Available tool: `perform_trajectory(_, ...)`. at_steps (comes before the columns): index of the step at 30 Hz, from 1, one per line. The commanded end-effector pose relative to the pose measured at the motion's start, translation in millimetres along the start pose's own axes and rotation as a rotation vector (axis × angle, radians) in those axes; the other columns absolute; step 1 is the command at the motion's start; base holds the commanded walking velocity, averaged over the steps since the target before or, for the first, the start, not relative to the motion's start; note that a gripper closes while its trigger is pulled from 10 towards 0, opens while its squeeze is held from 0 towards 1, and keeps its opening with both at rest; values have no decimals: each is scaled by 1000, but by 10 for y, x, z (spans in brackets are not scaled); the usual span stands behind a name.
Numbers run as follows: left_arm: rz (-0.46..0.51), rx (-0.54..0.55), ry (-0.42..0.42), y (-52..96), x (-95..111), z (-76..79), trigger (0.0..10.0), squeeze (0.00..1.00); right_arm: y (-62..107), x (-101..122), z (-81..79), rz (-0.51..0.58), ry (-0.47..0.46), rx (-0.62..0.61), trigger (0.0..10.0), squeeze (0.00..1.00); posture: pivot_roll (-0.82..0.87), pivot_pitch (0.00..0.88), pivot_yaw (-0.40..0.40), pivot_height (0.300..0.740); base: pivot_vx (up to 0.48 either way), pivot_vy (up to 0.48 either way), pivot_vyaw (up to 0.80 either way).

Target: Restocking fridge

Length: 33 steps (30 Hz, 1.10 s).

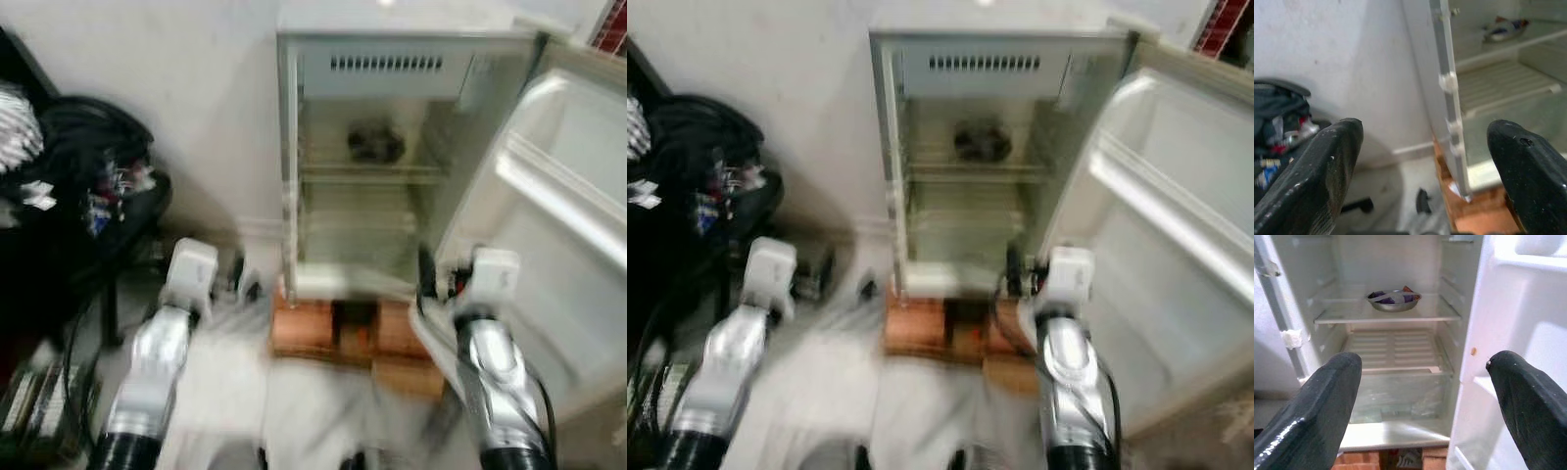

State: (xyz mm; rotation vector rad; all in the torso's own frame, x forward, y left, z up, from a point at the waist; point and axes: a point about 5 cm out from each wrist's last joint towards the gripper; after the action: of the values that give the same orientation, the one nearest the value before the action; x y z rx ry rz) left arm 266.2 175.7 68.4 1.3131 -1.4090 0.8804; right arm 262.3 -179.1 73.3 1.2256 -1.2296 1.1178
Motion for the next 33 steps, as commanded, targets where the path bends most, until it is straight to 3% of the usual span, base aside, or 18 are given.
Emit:
perform_trajectory(1,-9,2,-3,16,-35,25,10000,0,-8,-3,4,-2,30,-9,10000,0,28,0,-24,740,0,0,0)
perform_trajectory(7,-22,-9,1,80,-107,62,10000,0,28,-10,8,11,9,-23,10000,0,24,0,-26,740,0,0,0)
perform_trajectory(12,27,-53,16,23,-38,52,10000,0,-67,68,-26,36,-12,3,10000,0,13,0,-23,740,0,0,0)
perform_trajectory(15,36,-49,18,-17,-7,62,10000,0,-129,112,-27,44,-2,6,10000,0,13,0,-25,740,0,-335,0)
perform_trajectory(23,-19,-43,26,73,-125,153,10000,0,-73,58,-15,28,6,19,10000,0,6,0,-28,740,0,-390,0)
perform_trajectory(33,-33,-45,24,71,-132,157,10000,0,-64,46,-66,19,26,58,10000,0,0,0,-24,740,0,-441,0)
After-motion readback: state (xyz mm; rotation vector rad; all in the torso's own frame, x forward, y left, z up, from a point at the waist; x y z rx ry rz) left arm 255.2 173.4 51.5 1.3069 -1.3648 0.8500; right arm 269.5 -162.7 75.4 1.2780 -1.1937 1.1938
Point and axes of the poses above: a point about 5 cm out from each wrist's last joint towards the gripper, its own y axis pointing back from the gripper into the wrist, its own x axis along the axis of the wrist's last joint, z = x × y
